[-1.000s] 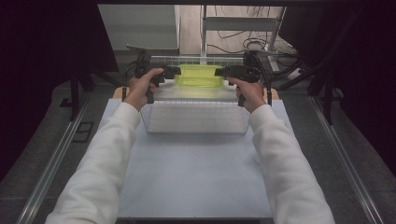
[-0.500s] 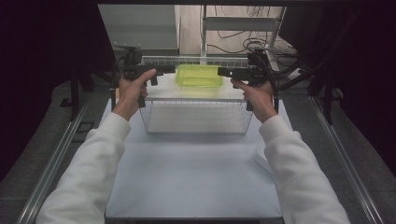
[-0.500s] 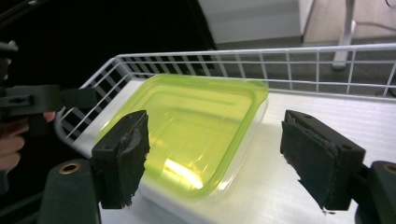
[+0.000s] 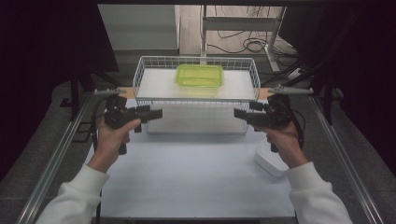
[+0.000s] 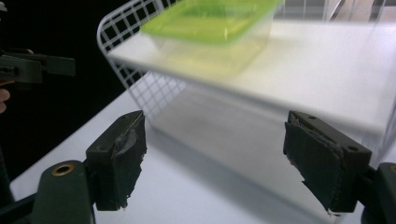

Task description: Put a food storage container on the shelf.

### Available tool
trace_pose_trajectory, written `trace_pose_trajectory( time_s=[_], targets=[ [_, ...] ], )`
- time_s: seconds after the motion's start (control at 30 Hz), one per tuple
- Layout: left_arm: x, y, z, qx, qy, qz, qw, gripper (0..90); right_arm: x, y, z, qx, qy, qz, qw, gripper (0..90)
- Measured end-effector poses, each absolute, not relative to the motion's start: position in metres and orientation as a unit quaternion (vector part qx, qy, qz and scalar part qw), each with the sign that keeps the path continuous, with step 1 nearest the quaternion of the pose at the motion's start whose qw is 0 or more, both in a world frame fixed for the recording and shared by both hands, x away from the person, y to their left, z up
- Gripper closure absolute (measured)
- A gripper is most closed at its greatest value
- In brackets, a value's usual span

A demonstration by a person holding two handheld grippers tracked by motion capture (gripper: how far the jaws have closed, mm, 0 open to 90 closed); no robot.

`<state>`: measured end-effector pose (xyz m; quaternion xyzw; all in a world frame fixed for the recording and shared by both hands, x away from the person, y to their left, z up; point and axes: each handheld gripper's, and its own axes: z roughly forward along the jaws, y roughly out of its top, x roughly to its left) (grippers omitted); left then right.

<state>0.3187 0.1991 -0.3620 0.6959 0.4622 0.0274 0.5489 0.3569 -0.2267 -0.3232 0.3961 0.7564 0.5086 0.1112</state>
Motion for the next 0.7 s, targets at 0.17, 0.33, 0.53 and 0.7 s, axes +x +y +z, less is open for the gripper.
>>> trace_pose_trajectory(
  time_s=[0.17, 0.33, 0.53, 0.7],
  targets=[
    [0.3, 0.196, -0.387, 0.713, 0.459, 0.033, 0.529, 26.5, 0.328, -0.24, -0.352, 0.39, 0.764, 0.505, 0.094, 22.3],
    [0.287, 0.195, -0.415, 0.729, 0.459, 0.022, 0.507, 27.7, 0.308, -0.246, -0.381, 0.396, 0.775, 0.484, 0.092, 23.7],
    [0.276, 0.191, -0.45, 0.74, 0.467, -0.011, 0.484, 29.3, 0.295, -0.249, -0.412, 0.398, 0.791, 0.459, 0.068, 25.4],
    [0.271, 0.189, -0.462, 0.758, 0.468, -0.019, 0.454, 29.6, 0.29, -0.252, -0.432, 0.404, 0.8, 0.441, 0.056, 25.6]
  ],
)
